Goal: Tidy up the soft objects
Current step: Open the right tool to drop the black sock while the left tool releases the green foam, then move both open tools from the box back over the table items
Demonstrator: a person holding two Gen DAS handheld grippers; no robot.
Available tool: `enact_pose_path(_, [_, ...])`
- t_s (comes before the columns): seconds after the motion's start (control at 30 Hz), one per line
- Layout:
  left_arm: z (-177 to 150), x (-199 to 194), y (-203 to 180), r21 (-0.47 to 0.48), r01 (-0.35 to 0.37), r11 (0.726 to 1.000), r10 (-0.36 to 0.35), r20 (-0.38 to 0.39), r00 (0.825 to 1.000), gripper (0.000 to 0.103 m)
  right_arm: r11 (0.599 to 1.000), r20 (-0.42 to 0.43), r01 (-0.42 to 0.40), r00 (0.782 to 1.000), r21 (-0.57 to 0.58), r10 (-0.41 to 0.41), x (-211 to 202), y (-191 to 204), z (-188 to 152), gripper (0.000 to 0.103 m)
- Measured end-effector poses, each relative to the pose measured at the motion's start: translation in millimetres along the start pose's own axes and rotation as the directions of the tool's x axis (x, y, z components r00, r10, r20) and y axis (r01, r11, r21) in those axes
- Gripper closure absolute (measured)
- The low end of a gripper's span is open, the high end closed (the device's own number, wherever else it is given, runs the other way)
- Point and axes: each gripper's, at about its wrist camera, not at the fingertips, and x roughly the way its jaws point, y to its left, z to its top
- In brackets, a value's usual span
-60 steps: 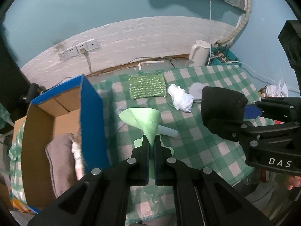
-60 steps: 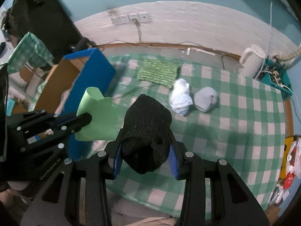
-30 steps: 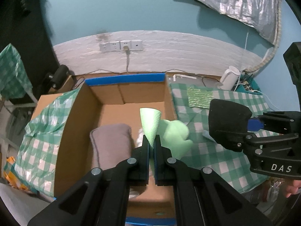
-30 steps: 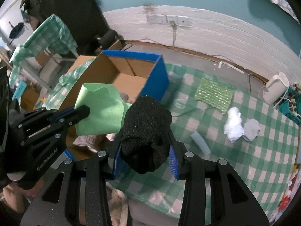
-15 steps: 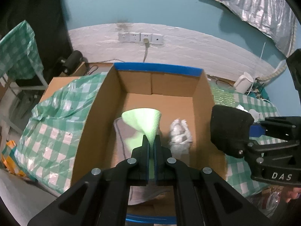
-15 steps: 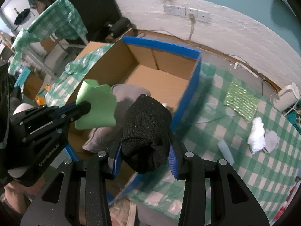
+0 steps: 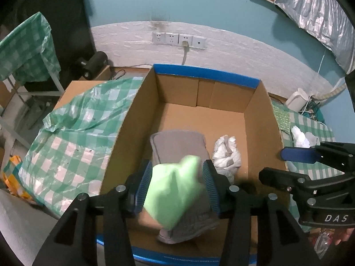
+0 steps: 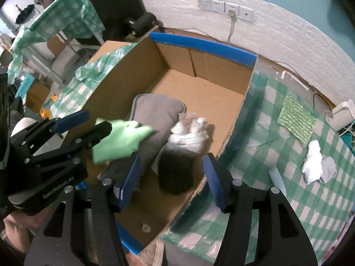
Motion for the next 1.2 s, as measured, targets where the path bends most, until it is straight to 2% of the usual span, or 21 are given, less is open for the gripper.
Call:
enact_pose_path(0.13, [1,-1,2,-0.007,0.004,1.000,-0.004,0.005,1.000,0.055,1.000,0.016,0.013,1.000,0.020,-0.013,-4,-2,-1,0.037])
enact_pose_path(0.47, [-1,-5,-13,0.039,0.009,0.999,-0.010,0.013,1.000,0.054,0.998,0.052,0.018,0.998,0.052,-0.021,-18,-15,-11,0.035])
enact_pose_path(1.2, [-1,-18,-67,0.126,0.031,0.992,-0.035,0.030,0.999,0.053,0.983,0.081,0.060,0.994,0.175,-0.075,-55,-83,-55,0.031])
